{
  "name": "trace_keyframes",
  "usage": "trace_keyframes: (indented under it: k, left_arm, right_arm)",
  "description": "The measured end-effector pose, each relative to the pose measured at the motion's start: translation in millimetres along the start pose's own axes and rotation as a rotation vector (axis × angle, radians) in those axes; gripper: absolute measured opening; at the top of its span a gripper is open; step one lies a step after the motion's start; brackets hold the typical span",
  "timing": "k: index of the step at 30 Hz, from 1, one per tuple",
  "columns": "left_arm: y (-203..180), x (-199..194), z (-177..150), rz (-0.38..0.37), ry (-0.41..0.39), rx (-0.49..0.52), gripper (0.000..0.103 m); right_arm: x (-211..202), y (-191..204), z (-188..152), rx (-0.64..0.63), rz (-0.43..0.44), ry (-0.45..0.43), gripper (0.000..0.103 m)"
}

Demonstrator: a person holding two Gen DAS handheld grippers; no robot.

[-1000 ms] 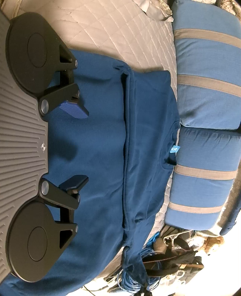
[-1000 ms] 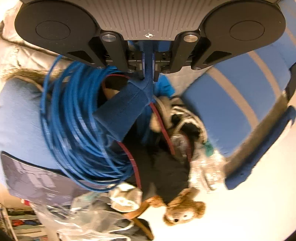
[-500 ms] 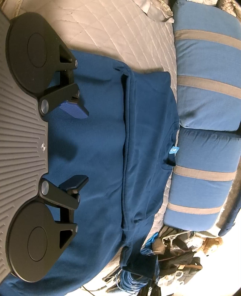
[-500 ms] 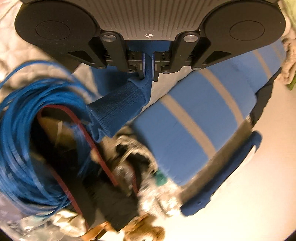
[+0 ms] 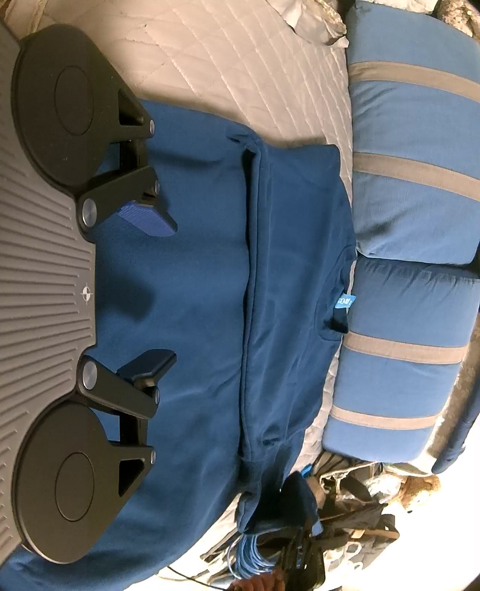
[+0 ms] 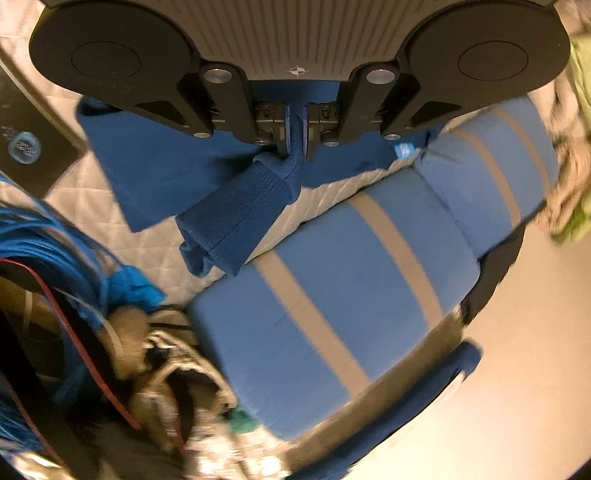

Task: Fold clothes
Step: 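Lift the cuff and fold it back onto the body, open right gripper, then move the left gripper to the side edge of the sweatshirt body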

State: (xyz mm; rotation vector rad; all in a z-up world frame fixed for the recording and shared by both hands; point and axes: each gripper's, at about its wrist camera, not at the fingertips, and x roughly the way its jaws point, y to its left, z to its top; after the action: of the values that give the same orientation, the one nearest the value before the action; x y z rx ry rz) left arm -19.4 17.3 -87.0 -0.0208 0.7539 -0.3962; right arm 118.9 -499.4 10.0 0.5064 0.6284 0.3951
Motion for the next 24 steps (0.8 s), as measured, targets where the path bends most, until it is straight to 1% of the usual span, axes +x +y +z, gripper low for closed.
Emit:
trace_keyframes:
  k: [3,5,7,9,10,11,12,13,14,15,17,20,21,24]
  left_arm:
    - [1,0,0,0.0,0.001,-0.001,0.067]
    - [1,0,-1,0.001,0.0,-0.002,0.067]
    - [1,0,-1,0.002,0.0,-0.003,0.067]
    - [1,-1,-1,0.003,-0.002,-0.006,0.067]
    - [2,-1,-1,0.003,-0.003,-0.008,0.067]
    - [2,-1,-1,0.002,-0.004,-0.011,0.067]
    - [3,-1,-1,0.001,-0.005,-0.014,0.067]
    - [3,-1,-1,-0.001,-0.005,-0.017,0.067]
    - [4,-1,-1,-0.003,-0.005,-0.018,0.067]
    - [4,-1,-1,-0.005,-0.004,-0.02,0.067]
    - [5,-1,-1,-0.01,-0.003,-0.022,0.067]
    - [6,-2,-1,-0.015,-0.003,-0.025,0.067]
    - [7,-2,-1,-0.016,-0.004,-0.027,0.067]
    - [7,-2,0,-0.017,0.0,-0.032,0.067]
  right_arm:
    - [9,40,-16,-0.144,0.03,0.009,0.008]
    - [16,74,-35,-0.285,0.048,0.035,0.009]
    - [27,106,-61,-0.451,0.054,0.09,0.013]
    - [37,128,-89,-0.594,0.045,0.146,0.022]
    - [40,135,-102,-0.645,0.047,0.171,0.033]
    - [41,139,-111,-0.673,0.055,0.184,0.044]
    - [42,142,-119,-0.693,0.063,0.198,0.05]
    - [42,143,-124,-0.7,0.069,0.211,0.06]
    - [40,143,-127,-0.701,0.068,0.218,0.067]
    - [39,142,-130,-0.702,0.067,0.225,0.07]
    - [32,139,-135,-0.708,0.061,0.23,0.082]
    - [23,133,-138,-0.73,0.04,0.232,0.09]
    - [21,131,-138,-0.734,0.032,0.232,0.091]
    - [13,124,-136,-0.725,0.013,0.224,0.097]
